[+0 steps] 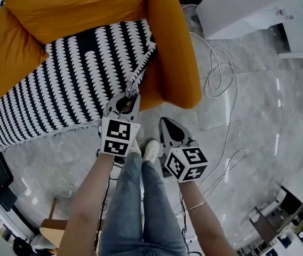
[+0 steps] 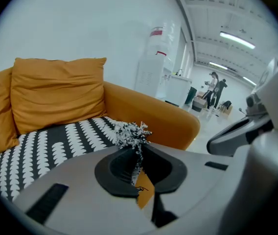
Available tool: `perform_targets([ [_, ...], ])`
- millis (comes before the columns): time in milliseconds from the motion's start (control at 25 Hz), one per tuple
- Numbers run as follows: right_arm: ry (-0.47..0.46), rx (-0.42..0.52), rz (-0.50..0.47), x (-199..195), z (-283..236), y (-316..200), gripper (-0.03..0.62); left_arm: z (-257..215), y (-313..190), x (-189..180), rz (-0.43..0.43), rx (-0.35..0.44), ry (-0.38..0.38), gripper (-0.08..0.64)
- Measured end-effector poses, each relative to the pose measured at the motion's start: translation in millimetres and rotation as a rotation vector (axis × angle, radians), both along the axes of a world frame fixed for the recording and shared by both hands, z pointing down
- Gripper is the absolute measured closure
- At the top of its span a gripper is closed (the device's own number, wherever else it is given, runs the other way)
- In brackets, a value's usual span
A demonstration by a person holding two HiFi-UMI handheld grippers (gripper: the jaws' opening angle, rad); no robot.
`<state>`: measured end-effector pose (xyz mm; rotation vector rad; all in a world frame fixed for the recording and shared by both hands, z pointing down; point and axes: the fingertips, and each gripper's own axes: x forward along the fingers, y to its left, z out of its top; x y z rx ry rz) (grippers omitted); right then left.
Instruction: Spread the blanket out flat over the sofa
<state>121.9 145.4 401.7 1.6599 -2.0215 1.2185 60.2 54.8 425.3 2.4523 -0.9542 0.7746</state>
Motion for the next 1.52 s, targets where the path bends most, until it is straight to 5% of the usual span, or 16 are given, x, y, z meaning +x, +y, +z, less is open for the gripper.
perform_targets([
  [440,0.003,-0.001,0.054,11,-27,38,0.581,-18,42,18,0.136,0.046,-0.087,0.528],
  [920,-0.006,-0.03,0.076,25,9,70,0.581,41,78,40,0.316,0.106,-0.27,0.528],
  [1520,0.013,-0.039,0.09,49,-1,58,0.581,62,79,72,0.462,0.131,-0.384,0.529],
])
